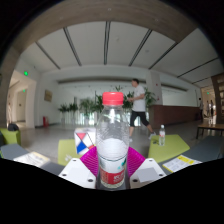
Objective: Pour water
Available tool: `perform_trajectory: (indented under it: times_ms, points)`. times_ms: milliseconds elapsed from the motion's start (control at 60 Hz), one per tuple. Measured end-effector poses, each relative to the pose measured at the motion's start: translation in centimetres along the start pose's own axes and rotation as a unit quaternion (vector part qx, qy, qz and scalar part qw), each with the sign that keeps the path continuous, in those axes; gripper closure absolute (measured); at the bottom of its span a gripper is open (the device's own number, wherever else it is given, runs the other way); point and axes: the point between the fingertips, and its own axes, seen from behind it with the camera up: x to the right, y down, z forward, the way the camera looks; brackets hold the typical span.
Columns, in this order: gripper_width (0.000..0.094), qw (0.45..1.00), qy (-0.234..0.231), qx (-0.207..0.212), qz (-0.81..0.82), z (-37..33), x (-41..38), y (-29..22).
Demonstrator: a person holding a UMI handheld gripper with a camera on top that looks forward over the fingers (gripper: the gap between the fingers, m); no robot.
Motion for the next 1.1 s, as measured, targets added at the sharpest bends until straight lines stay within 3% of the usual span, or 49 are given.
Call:
perform_trajectory:
  times_ms: [133, 367, 400, 483, 583, 650, 750, 783, 850, 1100]
  points:
    - [0.0606, 0.997, 0.012, -0.072, -0.028, 6.1, 0.8, 7.6]
    - [0.0598, 0.986, 0.016, -0.161, -0.048, 6.0, 3.3, 19.0]
    - [0.0604, 0.989, 0.014, -0.141, -0.047, 6.0, 3.3, 18.5]
    - [0.0598, 0.988, 0.022, -0.148, -0.028, 5.9, 3.6, 18.7]
    - [0.0446, 0.988, 0.024, -0.152, -0.029, 5.8, 3.7, 18.7]
    - [0.0397, 0.986, 0.029, -0.164, -0.031, 5.4, 3.8, 18.6]
    - [0.0065, 0.98, 0.04, -0.193, -0.025, 3.7, 3.9, 18.5]
    - [0.0101, 0.979, 0.05, -0.198, -0.018, 2.8, 4.0, 18.2]
    - [0.0066, 0.979, 0.055, -0.197, -0.016, 1.0, 3.8, 17.0]
    - [0.0078, 0.973, 0.078, -0.215, -0.032, -12.8, 1.8, 12.1]
